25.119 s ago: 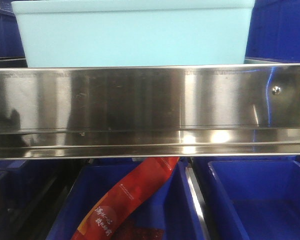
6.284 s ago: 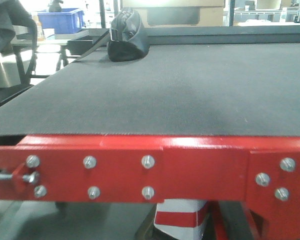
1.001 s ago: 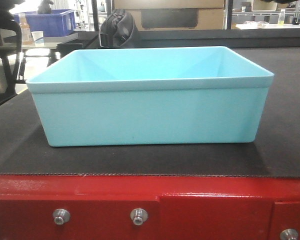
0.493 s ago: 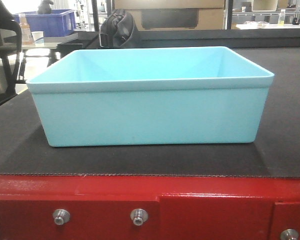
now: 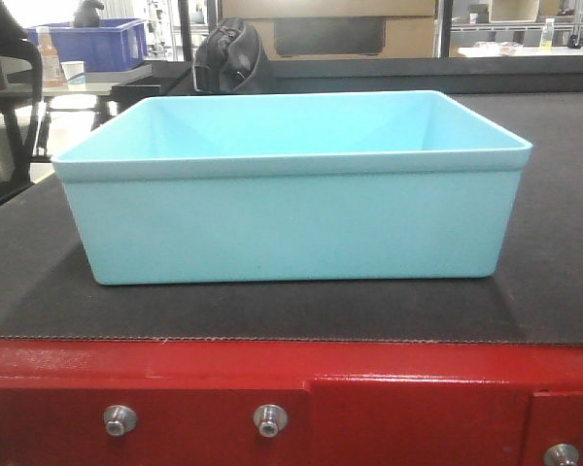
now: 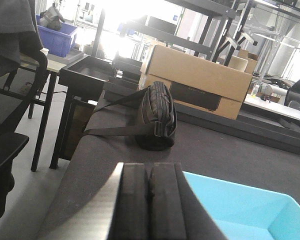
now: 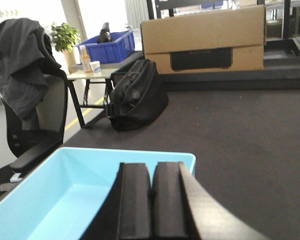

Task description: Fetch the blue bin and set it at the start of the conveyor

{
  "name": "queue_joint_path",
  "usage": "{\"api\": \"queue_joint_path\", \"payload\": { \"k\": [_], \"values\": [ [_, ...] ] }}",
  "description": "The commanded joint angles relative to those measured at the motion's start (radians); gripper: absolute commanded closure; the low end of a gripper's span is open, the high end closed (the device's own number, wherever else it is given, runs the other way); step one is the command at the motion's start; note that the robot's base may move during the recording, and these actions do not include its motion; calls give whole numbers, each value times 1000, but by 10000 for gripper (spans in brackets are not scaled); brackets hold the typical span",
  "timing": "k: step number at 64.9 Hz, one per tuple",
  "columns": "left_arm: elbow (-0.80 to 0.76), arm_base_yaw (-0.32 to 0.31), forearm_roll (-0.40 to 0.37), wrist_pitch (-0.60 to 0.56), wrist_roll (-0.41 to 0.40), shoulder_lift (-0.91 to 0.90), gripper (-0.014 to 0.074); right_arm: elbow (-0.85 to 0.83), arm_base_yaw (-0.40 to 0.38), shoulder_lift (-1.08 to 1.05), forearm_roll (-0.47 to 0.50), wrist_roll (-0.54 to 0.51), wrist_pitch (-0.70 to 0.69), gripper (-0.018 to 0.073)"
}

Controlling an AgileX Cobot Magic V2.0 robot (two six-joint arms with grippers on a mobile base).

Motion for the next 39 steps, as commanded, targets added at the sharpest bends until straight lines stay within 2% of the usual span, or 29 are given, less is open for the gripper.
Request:
{"api": "queue_joint_path", "payload": {
  "k": [1,39],
  "values": [
    [1,3,4,-10,-1,-5,708,-3,2,-8,-15,-7,-30,726],
    [1,3,4,-10,-1,-5,708,-1,-4,-23,-15,-7,-37,726]
  ]
}}
